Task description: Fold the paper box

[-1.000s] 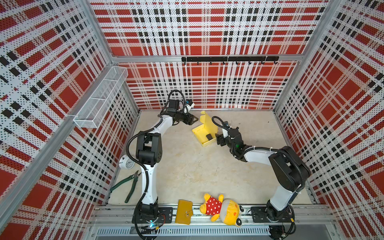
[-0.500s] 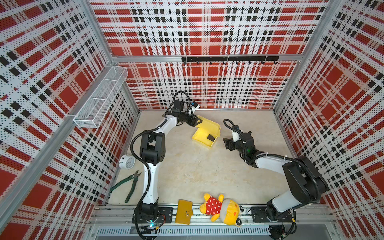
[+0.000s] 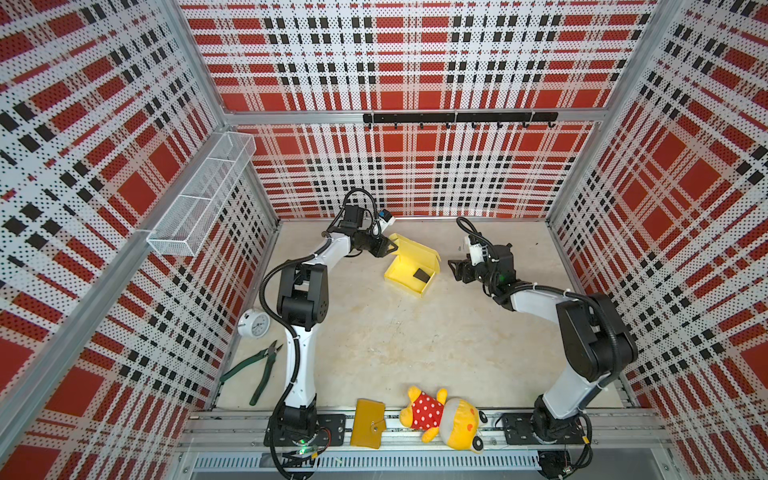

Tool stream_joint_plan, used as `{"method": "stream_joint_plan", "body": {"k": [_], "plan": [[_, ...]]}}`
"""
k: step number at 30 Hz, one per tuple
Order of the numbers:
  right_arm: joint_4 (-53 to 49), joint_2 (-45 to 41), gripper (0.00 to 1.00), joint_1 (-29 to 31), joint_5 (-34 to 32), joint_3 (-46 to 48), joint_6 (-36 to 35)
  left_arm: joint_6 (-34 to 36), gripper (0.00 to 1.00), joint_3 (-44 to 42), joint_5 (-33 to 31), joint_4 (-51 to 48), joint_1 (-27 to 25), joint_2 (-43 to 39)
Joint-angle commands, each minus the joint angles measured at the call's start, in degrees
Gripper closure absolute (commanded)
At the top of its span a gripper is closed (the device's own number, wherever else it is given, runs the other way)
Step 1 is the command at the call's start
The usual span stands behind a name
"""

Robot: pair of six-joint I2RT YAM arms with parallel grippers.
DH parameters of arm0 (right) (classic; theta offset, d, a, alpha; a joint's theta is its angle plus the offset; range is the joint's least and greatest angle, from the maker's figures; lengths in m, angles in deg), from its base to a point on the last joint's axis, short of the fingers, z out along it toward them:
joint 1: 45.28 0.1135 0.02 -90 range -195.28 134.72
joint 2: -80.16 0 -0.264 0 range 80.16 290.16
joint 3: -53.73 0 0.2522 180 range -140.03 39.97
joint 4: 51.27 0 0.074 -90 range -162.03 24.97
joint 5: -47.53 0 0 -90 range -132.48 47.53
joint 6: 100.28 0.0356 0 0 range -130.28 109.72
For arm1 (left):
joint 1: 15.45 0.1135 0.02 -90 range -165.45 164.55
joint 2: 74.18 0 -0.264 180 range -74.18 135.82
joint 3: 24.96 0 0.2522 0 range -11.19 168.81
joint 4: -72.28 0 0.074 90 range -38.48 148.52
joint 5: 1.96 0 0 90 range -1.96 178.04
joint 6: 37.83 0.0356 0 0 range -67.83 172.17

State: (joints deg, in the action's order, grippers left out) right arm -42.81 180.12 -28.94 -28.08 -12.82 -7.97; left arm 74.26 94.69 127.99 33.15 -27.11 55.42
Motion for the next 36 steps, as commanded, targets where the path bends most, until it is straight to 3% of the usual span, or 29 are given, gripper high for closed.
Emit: {"method": "stream_joint_plan", "body": {"k": [1,36], "plan": [[-0.9,2.7,0.23,-0.1,6.2,-2.8,-2.0,0.8,0.62,0.7,0.8,-0.7,0.0,-2.5],[1.8,5.9,0.29,2.7,14.0,-2.2,-2.2,-2.2,0.96,-0.7,0.7,-1.4,-2.6,-4.5]]}}
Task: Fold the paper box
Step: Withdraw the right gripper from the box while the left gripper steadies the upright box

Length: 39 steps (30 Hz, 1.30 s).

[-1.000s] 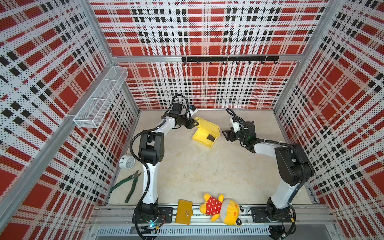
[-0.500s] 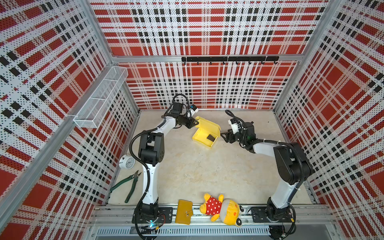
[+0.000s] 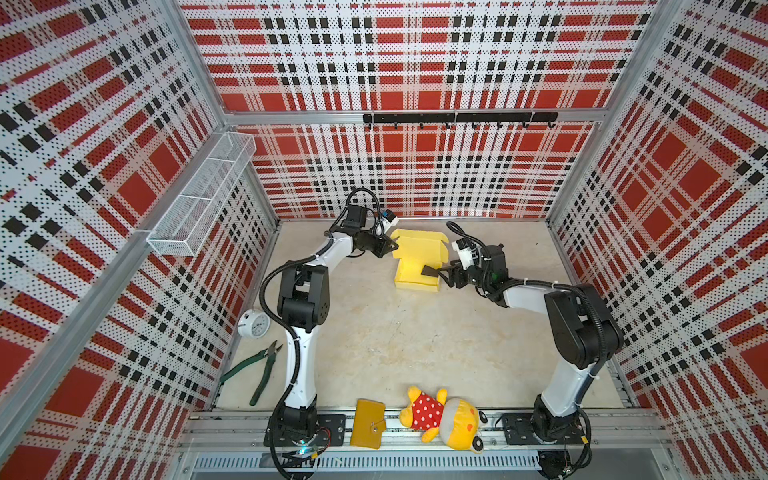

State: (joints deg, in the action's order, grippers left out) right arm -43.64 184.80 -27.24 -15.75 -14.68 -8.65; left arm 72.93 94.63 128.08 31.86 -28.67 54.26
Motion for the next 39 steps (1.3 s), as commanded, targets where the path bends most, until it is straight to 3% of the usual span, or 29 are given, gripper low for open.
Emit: {"method": "stream_joint_plan", "body": {"k": [1,8,13,18,22,28,39], "plan": [[2.7,1.4,0.29,1.3,1.9,-0.3,-1.5,-1.3,0.97,-0.7,0.3,0.0,-1.2,-3.5],[4.6,-1.6,0.3,1.5,-0.2,3.1,-1.6,-1.9,0.98,-2.2,0.0,1.8,-1.6,-4.1],[5.0,-4.5,0.32,-5.6,-2.9,4.0,1.6,-1.0,0.98,-2.3,-0.3,1.1,-1.3,-4.4],[1.2,0.6,0.34,-10.7,-5.0,-6.3,3.2,-0.7,0.97,-2.4,-0.4,1.2,-1.2,-4.4],[-4.6,8.8,0.34,-10.6,-1.7,-18.2,3.4,-0.6,0.97,-2.5,-0.7,1.4,-1.6,-4.5],[-5.1,14.5,0.34,-8.2,4.2,-23.3,3.9,-0.3,0.97,-2.7,-1.0,1.6,-2.0,-4.5],[1.2,8.9,0.34,-6.7,9.4,-10.8,5.3,-1.0,0.97,-2.4,-0.9,1.7,-2.3,-4.3]]}}
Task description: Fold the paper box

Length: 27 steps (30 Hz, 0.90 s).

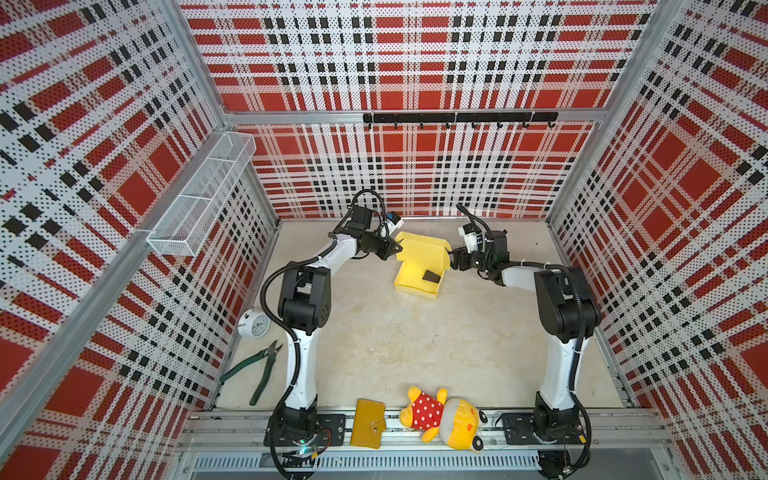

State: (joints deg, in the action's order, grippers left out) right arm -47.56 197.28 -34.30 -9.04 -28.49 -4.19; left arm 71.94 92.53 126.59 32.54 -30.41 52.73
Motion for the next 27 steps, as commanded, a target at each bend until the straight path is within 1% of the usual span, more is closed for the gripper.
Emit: {"method": "stream_joint_plan", "body": {"k": [1,10,18,27], "plan": [[5.8,-4.2,0.34,0.8,2.9,4.3,1.0,-0.1,0.96,-0.4,0.6,1.0,-0.7,-2.7],[9.4,-11.0,0.34,4.2,1.4,14.2,-0.6,-0.2,0.96,-2.2,0.2,1.6,-1.4,-3.9],[7.8,-14.0,0.34,6.9,0.4,15.9,-3.1,-0.3,0.95,-2.4,0.0,1.8,-1.7,-4.1],[10.2,-16.5,0.34,8.1,1.3,20.7,-3.4,-0.2,0.95,-2.7,0.1,2.0,-1.7,-4.1]]}}
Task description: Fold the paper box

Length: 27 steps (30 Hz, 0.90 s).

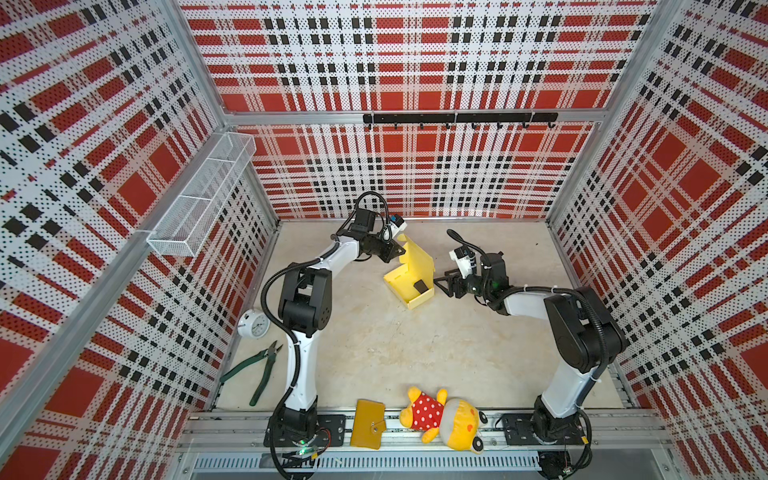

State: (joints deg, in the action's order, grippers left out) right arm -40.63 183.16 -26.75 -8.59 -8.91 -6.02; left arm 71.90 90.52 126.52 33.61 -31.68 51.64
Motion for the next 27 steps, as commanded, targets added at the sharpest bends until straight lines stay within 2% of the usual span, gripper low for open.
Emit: {"method": "stream_joint_plan", "body": {"k": [1,8,19,21,27], "plan": [[3.6,-2.7,0.34,0.5,0.9,1.5,-1.5,-0.2,0.95,-0.7,0.2,0.8,-0.4,-3.1],[4.2,-3.9,0.34,0.5,2.2,1.3,-1.9,-0.5,0.95,-1.2,0.2,1.3,-0.6,-3.3],[4.1,-0.9,0.34,2.1,1.8,-1.8,-2.3,-2.5,0.95,-5.0,0.9,3.7,-0.7,-5.1],[4.4,-0.8,0.34,2.5,1.6,-1.6,-2.3,-2.4,0.95,-5.9,0.8,4.0,-2.4,-5.7],[4.6,-1.6,0.34,3.1,3.0,0.0,-2.9,-2.3,0.96,-7.3,0.4,4.5,-2.5,-6.6]]}}
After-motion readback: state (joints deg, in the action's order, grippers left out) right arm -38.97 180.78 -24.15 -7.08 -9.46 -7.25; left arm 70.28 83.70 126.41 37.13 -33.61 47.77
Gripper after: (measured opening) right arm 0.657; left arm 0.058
